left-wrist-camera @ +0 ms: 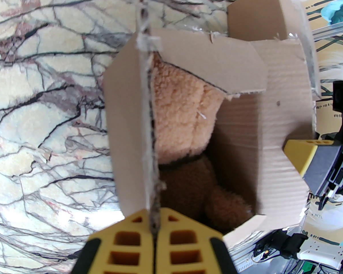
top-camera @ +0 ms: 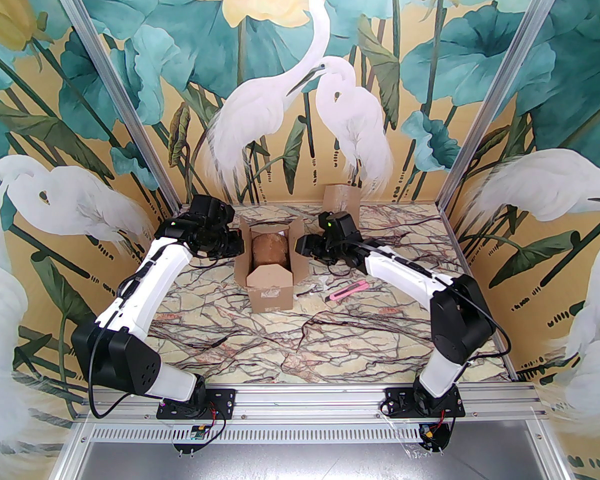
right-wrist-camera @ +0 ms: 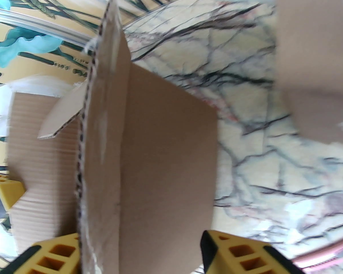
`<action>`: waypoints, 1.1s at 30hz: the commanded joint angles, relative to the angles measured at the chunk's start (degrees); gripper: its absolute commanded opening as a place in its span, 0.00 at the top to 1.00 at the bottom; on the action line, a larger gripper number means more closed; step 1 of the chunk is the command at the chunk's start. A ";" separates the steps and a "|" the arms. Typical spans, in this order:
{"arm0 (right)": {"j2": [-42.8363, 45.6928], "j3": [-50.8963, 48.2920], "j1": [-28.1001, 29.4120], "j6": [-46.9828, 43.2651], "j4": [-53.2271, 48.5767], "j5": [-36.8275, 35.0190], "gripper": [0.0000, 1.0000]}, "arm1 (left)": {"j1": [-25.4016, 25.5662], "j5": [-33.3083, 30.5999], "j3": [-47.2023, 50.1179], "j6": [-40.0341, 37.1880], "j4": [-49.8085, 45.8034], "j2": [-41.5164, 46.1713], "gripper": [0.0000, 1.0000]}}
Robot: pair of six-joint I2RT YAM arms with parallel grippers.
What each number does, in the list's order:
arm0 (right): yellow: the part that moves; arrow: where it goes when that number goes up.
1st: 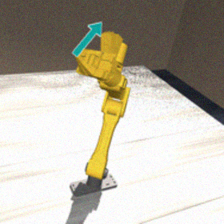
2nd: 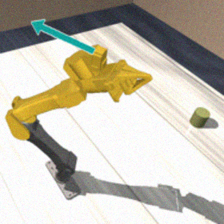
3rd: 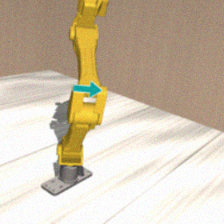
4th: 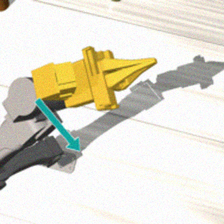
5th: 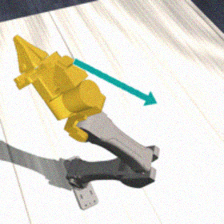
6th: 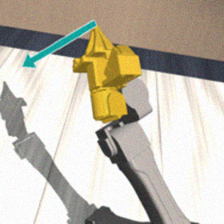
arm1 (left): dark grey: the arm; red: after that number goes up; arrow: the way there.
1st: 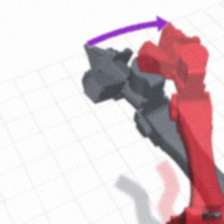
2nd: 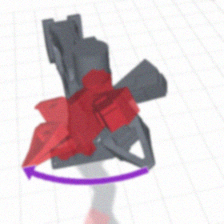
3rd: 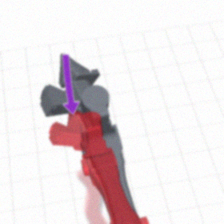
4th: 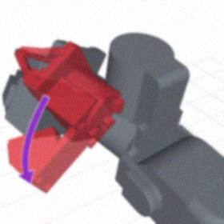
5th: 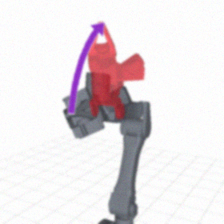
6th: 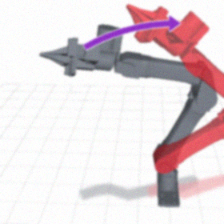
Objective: Unpack the express box
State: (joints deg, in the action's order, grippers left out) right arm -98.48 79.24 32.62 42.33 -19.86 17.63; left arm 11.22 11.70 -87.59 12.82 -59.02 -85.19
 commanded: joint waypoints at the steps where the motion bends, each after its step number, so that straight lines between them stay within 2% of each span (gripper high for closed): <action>1: 4.42 8.70 0.40 -8.80 -11.06 -8.94 0.32 | 0.00 -2.52 -5.15 -0.01 -1.23 1.08 1.00; 6: 2.69 20.68 3.15 -14.31 -19.51 -15.03 0.31 | 2.73 -7.64 -7.32 -0.05 -1.01 1.42 1.00; 11: -2.87 32.39 8.57 -18.27 -23.81 -15.34 0.36 | 5.27 -10.31 -7.86 -0.60 0.64 1.30 1.00; 17: -11.98 42.48 12.00 -15.52 -29.30 -15.10 0.53 | 6.97 -13.01 -7.61 -0.81 3.29 2.69 1.00; 21: -15.83 44.15 12.71 -12.13 -31.44 -16.73 0.55 | 7.72 -12.29 -5.64 -1.52 6.27 5.30 1.00; 25: -18.73 46.41 12.73 -10.87 -33.24 -22.01 0.56 | 8.64 -11.50 -3.40 -2.04 7.87 7.21 1.00; 33: -18.83 45.03 12.38 -9.49 -25.82 -28.74 0.55 | 9.42 -10.02 -1.59 -2.86 6.65 7.67 1.00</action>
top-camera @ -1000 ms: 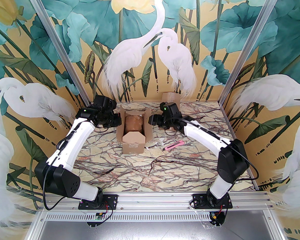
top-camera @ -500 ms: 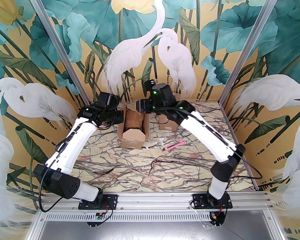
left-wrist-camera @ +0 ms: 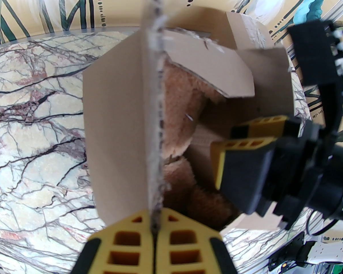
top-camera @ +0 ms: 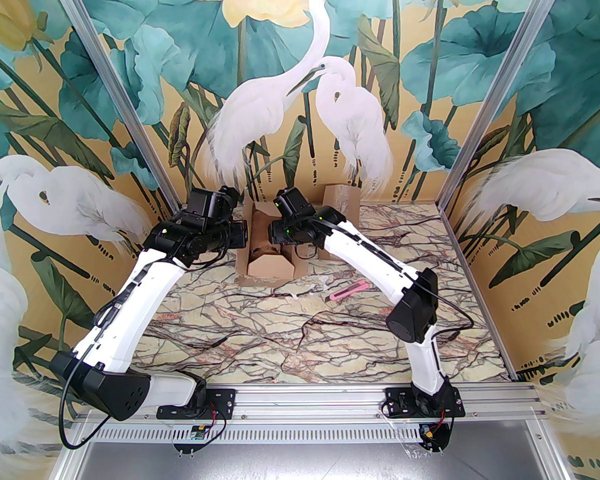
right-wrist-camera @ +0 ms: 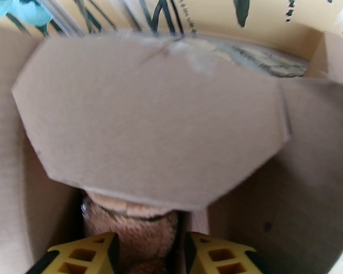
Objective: Unpack the express box
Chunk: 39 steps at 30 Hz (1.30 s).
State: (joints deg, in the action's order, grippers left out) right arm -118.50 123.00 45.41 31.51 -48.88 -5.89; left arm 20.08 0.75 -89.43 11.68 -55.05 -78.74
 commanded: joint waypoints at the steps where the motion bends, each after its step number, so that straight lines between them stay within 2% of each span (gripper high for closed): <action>1: 1.50 1.14 -0.45 1.25 4.17 -6.43 0.55 | 0.73 0.84 0.50 -2.09 2.66 1.37 1.00; 6: 2.45 0.57 -2.91 2.63 7.63 -7.39 0.52 | 1.49 0.82 2.37 -3.89 3.54 2.20 1.00; 13: 1.40 2.68 -5.39 3.69 9.41 -4.20 0.51 | 1.84 1.19 3.82 -4.25 5.22 2.39 1.00; 15: 0.59 4.03 -5.50 3.15 8.89 -1.42 0.49 | 1.87 0.47 3.44 -3.56 5.16 1.79 1.00; 18: -0.06 6.87 -4.54 2.03 5.32 2.64 0.48 | 1.84 -2.03 1.74 -1.89 4.30 0.39 1.00; 23: 5.93 -0.27 -1.17 -1.02 5.63 4.64 0.51 | 1.88 -7.33 -1.68 0.67 3.25 -1.78 1.00; 28: 7.27 -4.88 -0.09 -0.47 2.70 7.42 0.57 | 1.88 -6.60 -3.40 2.23 3.82 -3.13 1.00; 39: 3.11 -3.37 1.53 -0.90 -1.65 10.39 0.56 | 1.87 -8.06 -4.79 4.30 5.97 -3.50 1.00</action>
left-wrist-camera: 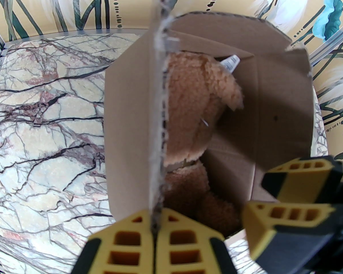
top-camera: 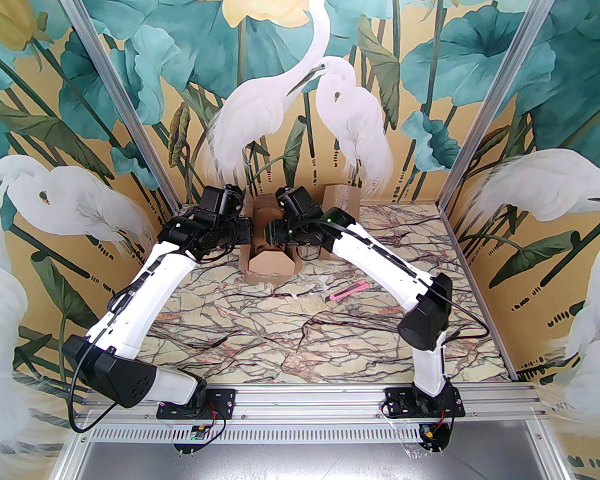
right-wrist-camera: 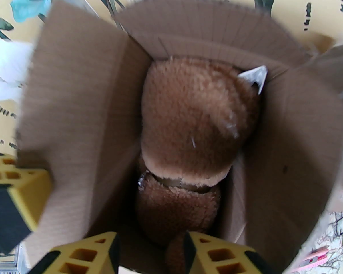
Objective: Unpack the express box
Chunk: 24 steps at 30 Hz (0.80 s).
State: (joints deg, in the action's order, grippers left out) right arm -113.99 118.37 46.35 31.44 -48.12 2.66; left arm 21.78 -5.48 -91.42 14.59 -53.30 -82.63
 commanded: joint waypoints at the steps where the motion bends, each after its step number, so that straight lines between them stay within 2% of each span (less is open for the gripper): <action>1: -1.16 0.97 0.58 -1.01 -2.64 2.31 0.56 | 0.10 -2.31 -2.88 1.41 4.42 0.37 1.00; 10: 4.04 -6.40 0.91 -0.64 1.74 10.78 0.61 | -0.57 -5.31 -5.09 2.37 4.88 -1.46 1.00; 20: 11.48 -17.15 2.34 -1.56 9.43 22.49 0.65 | -4.26 -3.07 -7.48 4.33 5.28 -3.30 1.00; 23: 10.48 -15.57 2.17 -3.13 7.26 22.97 0.65 | -4.29 -1.59 -6.33 4.07 6.37 -2.81 1.00; 24: 10.17 -14.06 2.17 -3.68 5.86 20.58 0.64 | -4.20 -0.82 -5.55 3.73 6.93 -2.44 1.00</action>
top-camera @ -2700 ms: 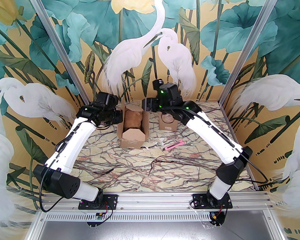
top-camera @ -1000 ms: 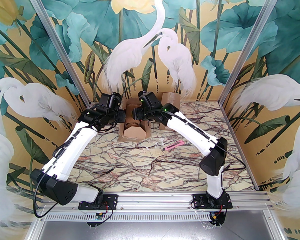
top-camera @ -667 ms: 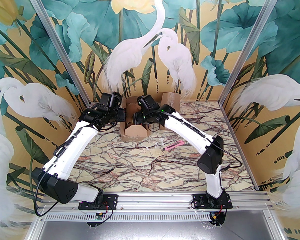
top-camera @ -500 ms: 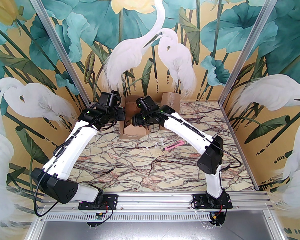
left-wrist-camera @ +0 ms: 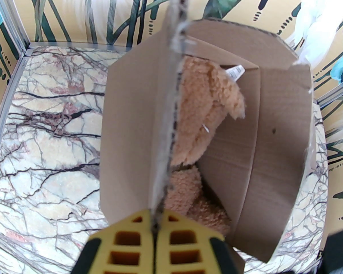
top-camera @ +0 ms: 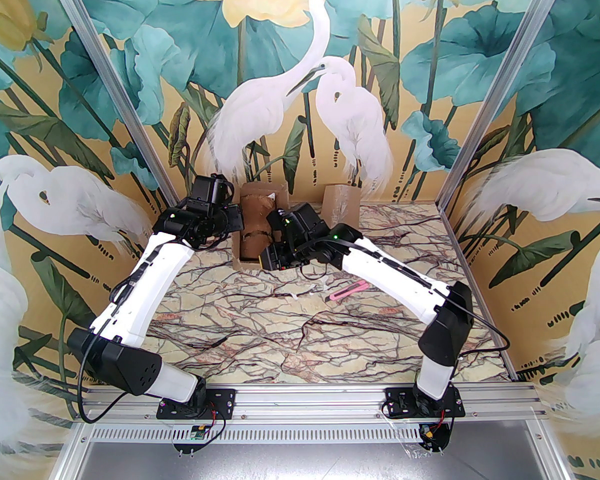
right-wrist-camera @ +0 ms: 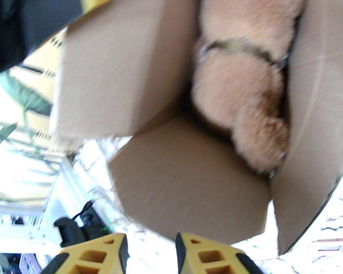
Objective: Unpack the express box
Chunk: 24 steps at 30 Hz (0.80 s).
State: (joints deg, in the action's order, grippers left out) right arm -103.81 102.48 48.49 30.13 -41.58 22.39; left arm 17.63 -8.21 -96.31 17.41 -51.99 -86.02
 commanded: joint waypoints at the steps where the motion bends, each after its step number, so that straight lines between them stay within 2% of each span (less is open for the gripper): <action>1: 0.17 3.12 0.03 -2.82 -1.42 -1.78 0.64 | -0.01 2.45 0.22 0.79 6.20 1.55 1.00; 6: 4.93 2.26 -0.04 -3.28 6.11 -19.17 0.59 | 0.41 3.45 5.15 0.15 8.92 4.99 1.00; 8: 5.93 0.94 -0.35 -2.98 10.49 -23.50 0.56 | 0.90 3.37 6.49 -0.35 9.68 6.13 1.00; 10: 3.80 4.01 -1.21 -2.78 9.91 -25.70 0.56 | 1.36 3.62 7.12 -0.43 9.97 6.78 1.00; 13: -3.13 13.73 -1.84 -5.52 1.82 -28.29 0.55 | 1.92 4.20 6.99 -0.51 9.42 7.11 1.00; 16: -9.17 20.53 -2.57 -7.25 -2.95 -28.01 0.54 | 2.77 4.62 6.81 -0.51 8.61 7.27 1.00; 24: -14.51 23.21 -3.44 -8.25 -1.38 -33.90 0.53 | 4.08 5.92 7.08 0.34 6.66 8.84 1.00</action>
State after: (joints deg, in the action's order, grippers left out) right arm -117.75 124.25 45.34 23.49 -41.69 -7.62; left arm 21.41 -3.86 -88.84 17.19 -47.51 -80.23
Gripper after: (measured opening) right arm 0.468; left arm 0.059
